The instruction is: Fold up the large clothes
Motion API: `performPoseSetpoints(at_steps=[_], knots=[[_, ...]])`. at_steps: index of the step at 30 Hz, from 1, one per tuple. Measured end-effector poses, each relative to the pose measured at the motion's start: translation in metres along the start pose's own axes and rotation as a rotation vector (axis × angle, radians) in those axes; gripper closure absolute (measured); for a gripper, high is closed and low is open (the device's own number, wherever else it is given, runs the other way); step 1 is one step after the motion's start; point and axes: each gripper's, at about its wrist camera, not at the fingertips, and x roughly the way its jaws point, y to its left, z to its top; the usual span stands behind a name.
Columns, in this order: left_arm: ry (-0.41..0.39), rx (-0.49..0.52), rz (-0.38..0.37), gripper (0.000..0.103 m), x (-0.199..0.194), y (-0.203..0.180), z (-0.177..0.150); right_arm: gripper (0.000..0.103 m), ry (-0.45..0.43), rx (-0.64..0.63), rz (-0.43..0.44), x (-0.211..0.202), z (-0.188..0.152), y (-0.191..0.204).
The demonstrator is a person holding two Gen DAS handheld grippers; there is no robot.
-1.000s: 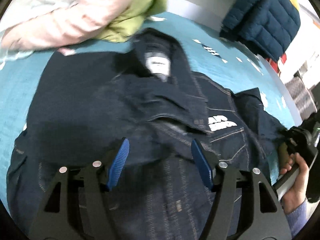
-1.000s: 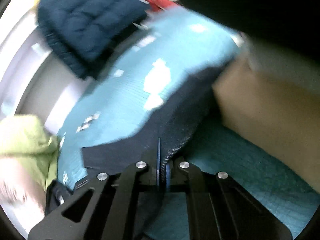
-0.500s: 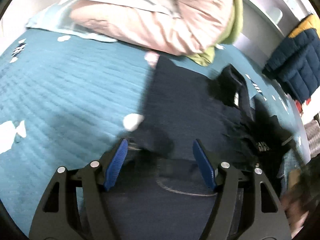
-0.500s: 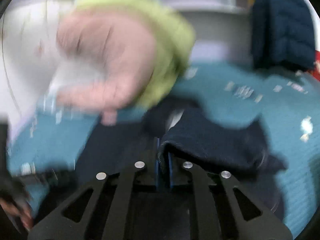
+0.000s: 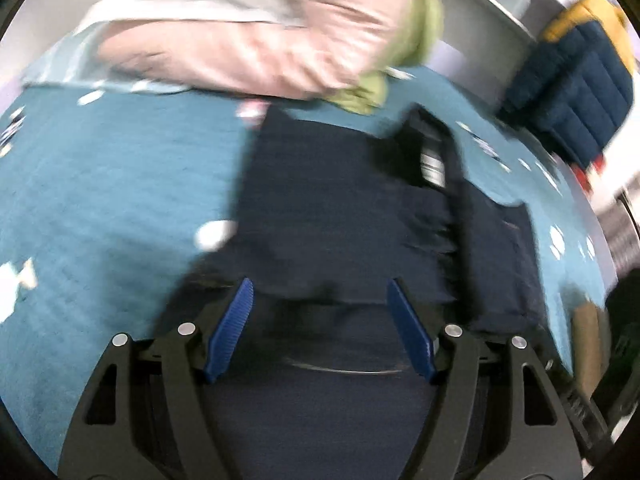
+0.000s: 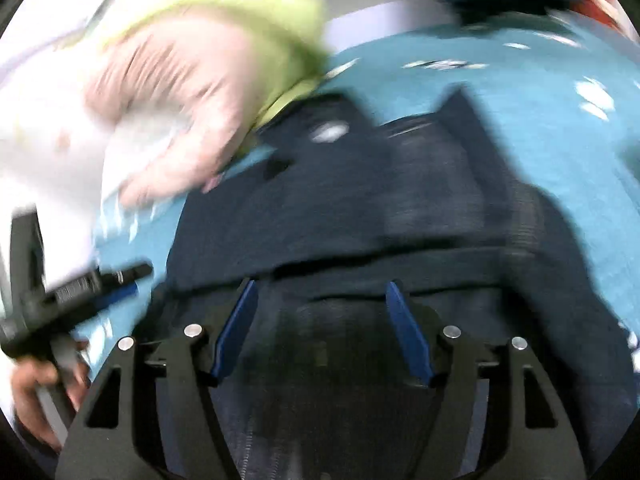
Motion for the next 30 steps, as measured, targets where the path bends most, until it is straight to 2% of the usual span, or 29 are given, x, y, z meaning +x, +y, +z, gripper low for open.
performPoseSetpoints(at_steps=[1,2,3,4,5,6,8,9,11,14,17,21,23,25,30], knots=[[0.009,0.027,-0.03,0.032,0.004,-0.016,0.001,0.045,-0.014,0.022,-0.013,-0.003,0.006,-0.008],[0.016,0.047,-0.048,0.032,0.007,-0.029,0.002,0.061,-0.028,0.042,-0.017,-0.008,0.012,-0.019],[0.023,0.068,-0.068,0.032,0.011,-0.044,0.002,0.071,-0.031,0.061,-0.01,-0.011,0.021,-0.031],[0.028,0.086,-0.087,0.032,0.014,-0.058,0.003,0.076,-0.016,0.07,-0.009,-0.01,0.028,-0.038],[0.038,0.107,-0.114,0.032,0.018,-0.075,0.003,0.089,0.019,0.078,-0.012,-0.005,0.035,-0.046],[0.049,0.122,-0.137,0.032,0.023,-0.091,0.003,0.096,0.05,0.099,0.007,0.002,0.041,-0.055],[0.065,0.15,-0.173,0.032,0.03,-0.118,0.002,0.097,0.104,0.185,0.033,0.016,0.046,-0.078],[0.074,0.171,-0.18,0.032,0.034,-0.131,0.001,0.101,0.147,0.229,0.025,0.023,0.044,-0.092],[0.1,0.231,-0.194,0.032,0.044,-0.157,-0.004,0.103,0.163,0.341,0.057,0.029,0.04,-0.12],[0.161,0.333,-0.198,0.031,0.067,-0.193,-0.017,0.103,0.191,0.393,0.066,0.035,0.038,-0.138],[0.167,0.427,-0.149,0.031,0.083,-0.219,-0.031,0.103,0.218,0.433,0.106,0.035,0.04,-0.15],[0.154,0.514,-0.043,0.031,0.106,-0.242,-0.039,0.103,0.23,0.471,0.145,0.036,0.039,-0.156],[0.156,0.554,-0.012,0.028,0.115,-0.248,-0.043,0.103,0.235,0.483,0.154,0.03,0.039,-0.162],[0.162,0.573,0.001,0.02,0.121,-0.253,-0.044,0.103,0.242,0.493,0.162,0.03,0.039,-0.165],[0.157,0.641,0.02,0.013,0.128,-0.264,-0.054,0.103,0.255,0.539,0.189,0.03,0.037,-0.175]])
